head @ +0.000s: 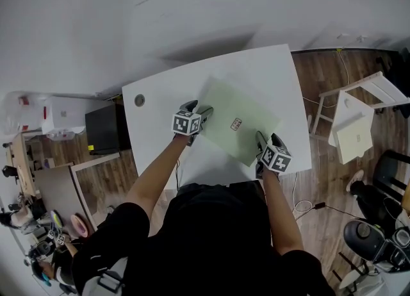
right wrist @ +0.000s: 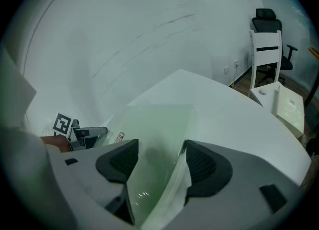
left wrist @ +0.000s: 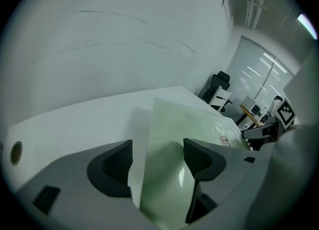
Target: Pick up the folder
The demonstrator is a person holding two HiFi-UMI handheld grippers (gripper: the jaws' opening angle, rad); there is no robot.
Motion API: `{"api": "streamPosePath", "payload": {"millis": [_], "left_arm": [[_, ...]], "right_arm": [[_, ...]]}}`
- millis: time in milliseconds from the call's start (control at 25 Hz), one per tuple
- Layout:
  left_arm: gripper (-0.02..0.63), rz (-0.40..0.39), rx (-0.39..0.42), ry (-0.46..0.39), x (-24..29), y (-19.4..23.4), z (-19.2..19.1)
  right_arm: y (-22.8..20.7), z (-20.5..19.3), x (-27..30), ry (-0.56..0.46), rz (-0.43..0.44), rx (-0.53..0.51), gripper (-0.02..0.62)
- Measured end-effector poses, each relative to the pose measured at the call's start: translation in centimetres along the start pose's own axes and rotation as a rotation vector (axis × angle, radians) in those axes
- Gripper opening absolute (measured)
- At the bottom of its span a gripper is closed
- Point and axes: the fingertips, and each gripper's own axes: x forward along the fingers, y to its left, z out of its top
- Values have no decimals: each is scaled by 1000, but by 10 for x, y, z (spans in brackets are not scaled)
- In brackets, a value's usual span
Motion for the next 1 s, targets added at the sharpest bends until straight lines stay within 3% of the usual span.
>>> {"api": "streamPosePath", "payload": {"millis": [200, 480, 760, 1000], "left_arm": [[311, -49, -16, 27, 4, 0, 0], [311, -133, 2, 86, 9, -3, 0], [316, -256, -74, 134, 13, -11, 4], [300, -232, -58, 128, 12, -10, 0]], "right_arm": [[-1, -6, 3, 24, -3, 2, 288], [-6, -13, 10, 49, 15, 86, 299], [-7, -14, 13, 76, 58, 78, 308], [-6, -12, 15, 79, 56, 64, 311]]}}
